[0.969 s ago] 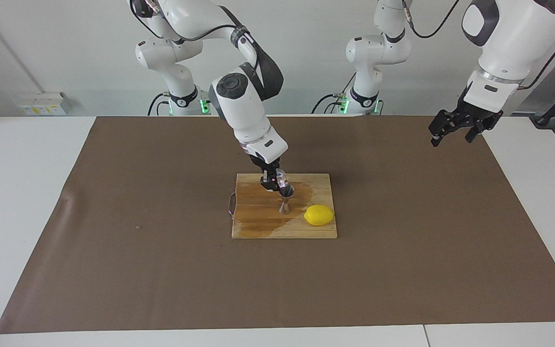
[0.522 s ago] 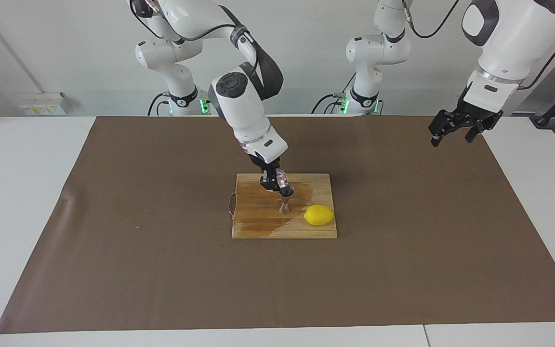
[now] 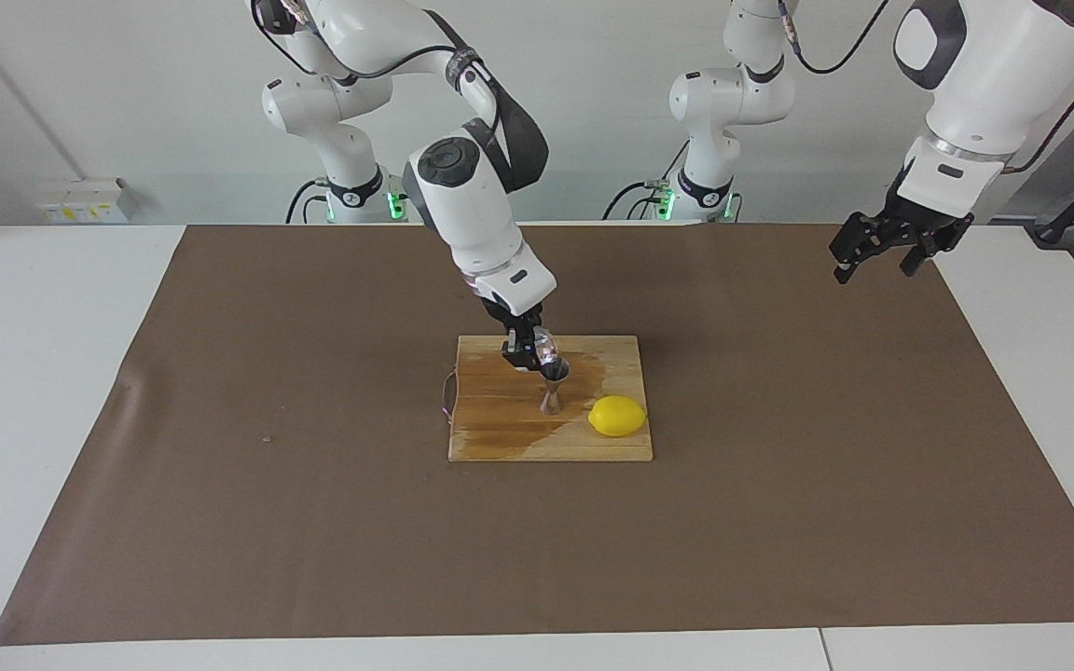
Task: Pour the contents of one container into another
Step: 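Hold the clear glass tilted over the silver cup to pour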
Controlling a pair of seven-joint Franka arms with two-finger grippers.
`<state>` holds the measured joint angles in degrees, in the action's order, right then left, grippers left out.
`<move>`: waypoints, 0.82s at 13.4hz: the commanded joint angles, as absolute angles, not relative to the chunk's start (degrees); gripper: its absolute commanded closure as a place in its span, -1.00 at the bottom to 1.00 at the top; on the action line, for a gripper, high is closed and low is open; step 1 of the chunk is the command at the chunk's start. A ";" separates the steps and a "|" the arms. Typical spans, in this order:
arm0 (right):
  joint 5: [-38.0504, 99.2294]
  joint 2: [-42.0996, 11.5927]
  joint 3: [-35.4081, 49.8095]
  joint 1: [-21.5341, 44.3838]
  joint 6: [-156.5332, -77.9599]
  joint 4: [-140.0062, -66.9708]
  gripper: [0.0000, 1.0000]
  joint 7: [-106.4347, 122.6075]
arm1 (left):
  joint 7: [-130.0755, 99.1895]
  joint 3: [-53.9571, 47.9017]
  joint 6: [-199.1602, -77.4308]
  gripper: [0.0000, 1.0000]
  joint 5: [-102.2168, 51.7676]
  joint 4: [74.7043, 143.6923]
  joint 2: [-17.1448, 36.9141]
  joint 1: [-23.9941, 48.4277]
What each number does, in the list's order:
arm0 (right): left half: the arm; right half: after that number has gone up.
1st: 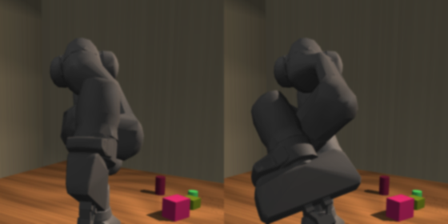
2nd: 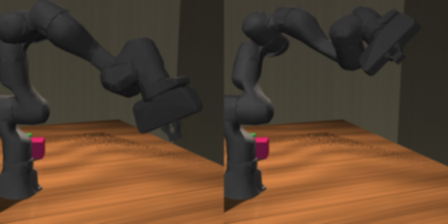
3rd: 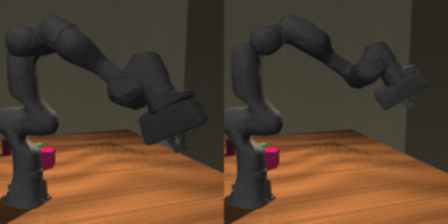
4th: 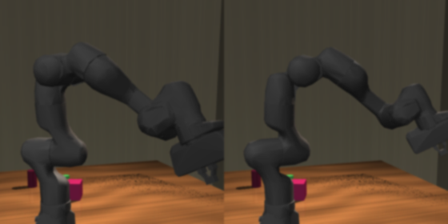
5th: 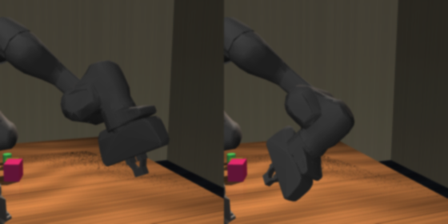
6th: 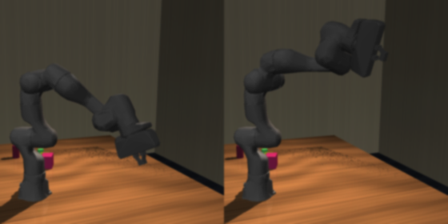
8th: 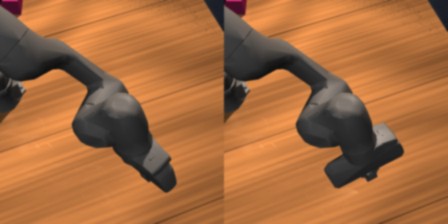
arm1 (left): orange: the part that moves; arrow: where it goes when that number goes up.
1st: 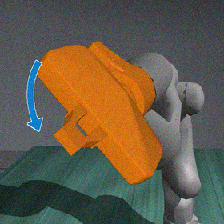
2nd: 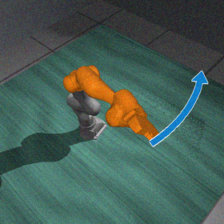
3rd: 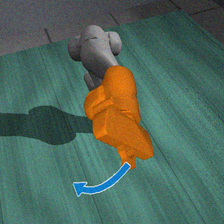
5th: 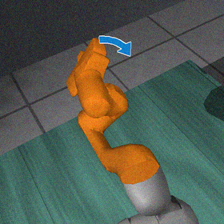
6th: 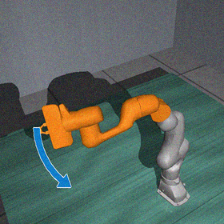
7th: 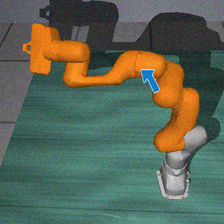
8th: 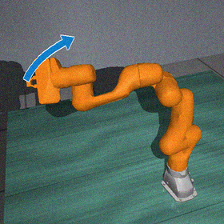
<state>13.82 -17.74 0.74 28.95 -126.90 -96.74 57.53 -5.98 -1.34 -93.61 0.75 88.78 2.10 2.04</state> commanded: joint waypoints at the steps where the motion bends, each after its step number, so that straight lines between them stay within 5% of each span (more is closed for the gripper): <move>1: 11.43 -18.81 0.18 29.62 -125.95 -94.57 0.97 55.02 | -5.62 -1.05 -93.69 -1.00 0.88 90.18 0.97 2.46; 11: 9.76 -19.69 0.18 30.67 -125.77 -93.78 0.98 53.17 | -5.97 -1.05 -87.72 -1.00 0.79 90.26 0.88 1.93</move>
<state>11.65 -18.63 0.73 29.81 -126.89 -95.77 55.39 -5.98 -1.20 -89.13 0.75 88.87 2.10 1.99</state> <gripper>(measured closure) 0.515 0.000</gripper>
